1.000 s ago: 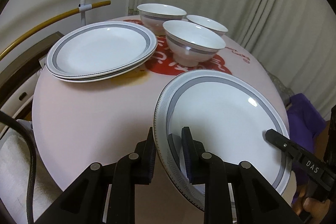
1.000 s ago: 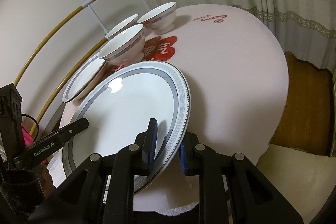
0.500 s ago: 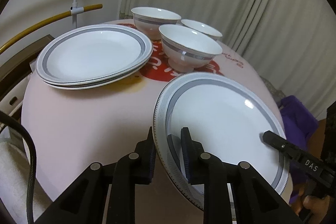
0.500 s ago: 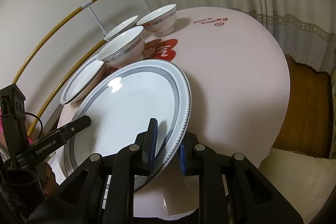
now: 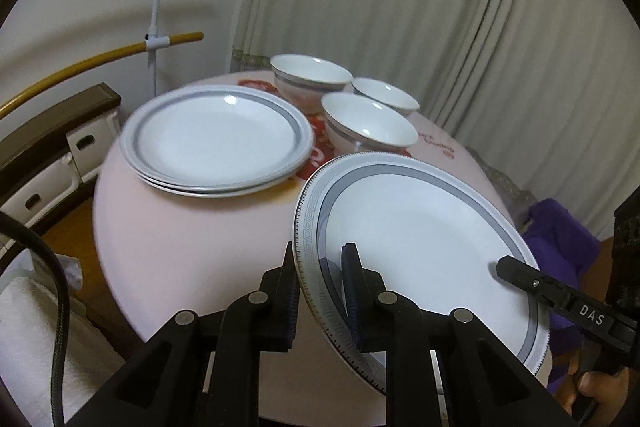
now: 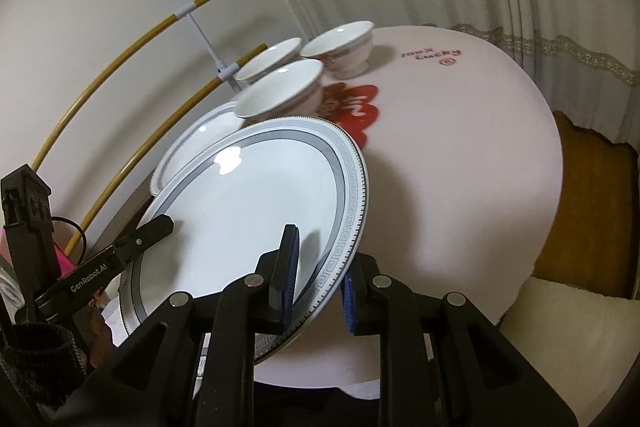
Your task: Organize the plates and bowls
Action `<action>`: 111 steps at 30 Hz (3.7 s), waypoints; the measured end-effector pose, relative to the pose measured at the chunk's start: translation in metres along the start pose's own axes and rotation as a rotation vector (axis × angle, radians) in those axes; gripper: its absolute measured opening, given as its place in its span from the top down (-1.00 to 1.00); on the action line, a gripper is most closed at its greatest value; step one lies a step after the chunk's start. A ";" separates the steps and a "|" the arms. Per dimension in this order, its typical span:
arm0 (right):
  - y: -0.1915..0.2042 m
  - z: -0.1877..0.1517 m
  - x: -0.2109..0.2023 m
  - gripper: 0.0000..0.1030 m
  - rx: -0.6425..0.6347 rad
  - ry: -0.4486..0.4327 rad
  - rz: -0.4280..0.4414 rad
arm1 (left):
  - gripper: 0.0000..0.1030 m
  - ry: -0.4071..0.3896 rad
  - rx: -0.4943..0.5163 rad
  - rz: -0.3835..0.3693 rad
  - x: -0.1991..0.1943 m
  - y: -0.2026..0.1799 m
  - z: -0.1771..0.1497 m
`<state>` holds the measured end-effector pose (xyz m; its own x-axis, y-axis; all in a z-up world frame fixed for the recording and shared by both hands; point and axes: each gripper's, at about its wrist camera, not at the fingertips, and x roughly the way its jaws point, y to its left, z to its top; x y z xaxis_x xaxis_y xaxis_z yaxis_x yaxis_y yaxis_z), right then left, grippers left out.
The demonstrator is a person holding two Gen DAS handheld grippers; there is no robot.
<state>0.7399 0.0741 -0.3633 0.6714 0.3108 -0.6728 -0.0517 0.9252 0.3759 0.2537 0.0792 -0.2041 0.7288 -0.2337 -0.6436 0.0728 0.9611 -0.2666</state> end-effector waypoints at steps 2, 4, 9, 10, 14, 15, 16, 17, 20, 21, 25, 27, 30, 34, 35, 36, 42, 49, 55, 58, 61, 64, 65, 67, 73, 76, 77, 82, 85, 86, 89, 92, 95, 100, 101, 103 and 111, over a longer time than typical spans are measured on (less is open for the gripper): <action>0.012 0.002 0.001 0.63 -0.014 -0.004 0.009 | 0.70 -0.016 -0.009 0.011 -0.009 0.009 0.002; 0.023 0.005 0.006 0.63 -0.027 -0.004 0.022 | 0.70 -0.028 -0.022 0.023 -0.016 0.018 0.003; 0.052 0.017 0.027 0.63 -0.056 -0.001 0.058 | 0.70 -0.064 -0.063 0.062 -0.030 0.045 0.010; 0.059 0.021 0.033 0.63 -0.065 -0.001 0.065 | 0.70 -0.072 -0.067 0.071 -0.031 0.050 0.012; 0.082 0.034 0.058 0.63 -0.094 0.012 0.085 | 0.70 -0.096 -0.090 0.106 -0.037 0.071 0.018; 0.086 0.036 0.063 0.63 -0.098 0.015 0.089 | 0.70 -0.099 -0.096 0.115 -0.037 0.075 0.020; 0.090 0.039 0.070 0.63 -0.102 0.020 0.094 | 0.70 -0.103 -0.103 0.124 -0.038 0.080 0.021; 0.094 0.042 0.077 0.63 -0.107 0.025 0.098 | 0.70 -0.104 -0.107 0.135 -0.037 0.085 0.023; 0.105 0.048 0.097 0.63 -0.118 0.042 0.102 | 0.70 -0.102 -0.118 0.152 -0.029 0.094 0.026; 0.108 0.051 0.103 0.63 -0.119 0.047 0.102 | 0.70 -0.100 -0.122 0.155 -0.026 0.095 0.028; 0.114 0.055 0.120 0.63 -0.122 0.062 0.100 | 0.70 -0.093 -0.132 0.167 -0.013 0.103 0.034; 0.115 0.058 0.127 0.63 -0.116 0.064 0.095 | 0.69 -0.092 -0.135 0.167 -0.005 0.103 0.039; 0.118 0.062 0.136 0.63 -0.113 0.067 0.079 | 0.69 -0.089 -0.137 0.169 -0.001 0.099 0.042; 0.122 0.064 0.143 0.63 -0.115 0.071 0.056 | 0.69 -0.088 -0.136 0.173 0.010 0.103 0.050; 0.123 0.065 0.144 0.63 -0.114 0.072 0.053 | 0.69 -0.088 -0.136 0.173 0.012 0.103 0.051; 0.122 0.067 0.145 0.63 -0.112 0.073 0.050 | 0.69 -0.085 -0.138 0.172 0.014 0.105 0.052; 0.124 0.072 0.155 0.63 -0.115 0.080 0.013 | 0.69 -0.064 -0.144 0.174 0.028 0.105 0.059; 0.124 0.076 0.163 0.63 -0.106 0.082 -0.015 | 0.69 -0.050 -0.149 0.168 0.036 0.112 0.065; 0.128 0.077 0.167 0.62 -0.113 0.079 -0.075 | 0.68 -0.038 -0.157 0.160 0.042 0.117 0.067; 0.128 0.077 0.167 0.62 -0.105 0.077 -0.085 | 0.67 -0.041 -0.156 0.156 0.043 0.119 0.068; 0.128 0.077 0.168 0.59 -0.102 0.076 -0.097 | 0.66 -0.042 -0.157 0.155 0.044 0.120 0.069; 0.130 0.077 0.170 0.56 -0.105 0.077 -0.114 | 0.66 -0.038 -0.160 0.157 0.045 0.121 0.069; 0.131 0.077 0.171 0.56 -0.111 0.076 -0.122 | 0.66 -0.035 -0.163 0.155 0.045 0.122 0.069; 0.134 0.076 0.173 0.55 -0.121 0.076 -0.137 | 0.66 -0.031 -0.169 0.157 0.046 0.123 0.069; 0.139 0.075 0.177 0.45 -0.149 0.083 -0.177 | 0.65 -0.026 -0.177 0.164 0.048 0.122 0.075; 0.140 0.074 0.179 0.43 -0.152 0.082 -0.190 | 0.65 -0.024 -0.175 0.178 0.049 0.121 0.077; 0.141 0.074 0.180 0.42 -0.150 0.083 -0.192 | 0.65 -0.024 -0.173 0.181 0.049 0.120 0.077; 0.144 0.076 0.186 0.38 -0.148 0.085 -0.207 | 0.65 -0.019 -0.170 0.183 0.050 0.118 0.078; 0.144 0.077 0.188 0.38 -0.138 0.085 -0.204 | 0.65 -0.020 -0.172 0.182 0.051 0.118 0.079; 0.144 0.076 0.187 0.37 -0.137 0.084 -0.203 | 0.65 -0.022 -0.175 0.180 0.050 0.118 0.078; 0.143 0.072 0.185 0.29 -0.129 0.087 -0.184 | 0.65 -0.029 -0.176 0.183 0.049 0.117 0.079; 0.142 0.070 0.183 0.29 -0.117 0.085 -0.181 | 0.65 -0.029 -0.176 0.180 0.048 0.117 0.078; 0.136 0.069 0.182 0.24 -0.090 0.081 -0.171 | 0.65 -0.026 -0.180 0.180 0.048 0.119 0.077; 0.127 0.067 0.183 0.22 -0.055 0.081 -0.132 | 0.64 -0.028 -0.178 0.179 0.046 0.119 0.078; 0.126 0.067 0.183 0.21 -0.052 0.081 -0.130 | 0.64 -0.026 -0.176 0.179 0.046 0.120 0.078; 0.124 0.067 0.184 0.16 -0.049 0.080 -0.126 | 0.64 -0.021 -0.170 0.184 0.048 0.119 0.079; 0.122 0.072 0.191 0.14 -0.082 0.078 -0.118 | 0.62 -0.019 -0.155 0.206 0.049 0.116 0.078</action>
<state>0.9151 0.2301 -0.3998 0.6173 0.2121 -0.7576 -0.0384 0.9699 0.2403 0.3505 0.1911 -0.2105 0.7302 -0.0313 -0.6825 -0.1827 0.9536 -0.2392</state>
